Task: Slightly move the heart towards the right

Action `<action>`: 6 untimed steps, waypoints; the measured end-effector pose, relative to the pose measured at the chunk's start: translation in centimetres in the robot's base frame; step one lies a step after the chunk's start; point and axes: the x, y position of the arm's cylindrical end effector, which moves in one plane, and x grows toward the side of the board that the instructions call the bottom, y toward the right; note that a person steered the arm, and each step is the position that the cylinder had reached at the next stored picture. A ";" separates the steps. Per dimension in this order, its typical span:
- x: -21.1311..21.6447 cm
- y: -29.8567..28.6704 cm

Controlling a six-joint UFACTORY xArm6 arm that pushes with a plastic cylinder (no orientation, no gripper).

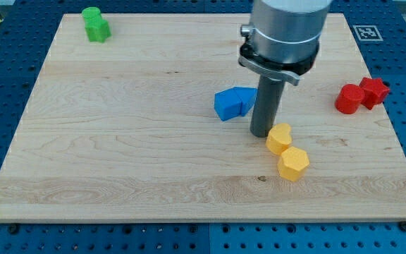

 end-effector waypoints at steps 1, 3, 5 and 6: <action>0.0 0.7; 0.0 -0.7; 0.2 -1.4; -0.1 -1.5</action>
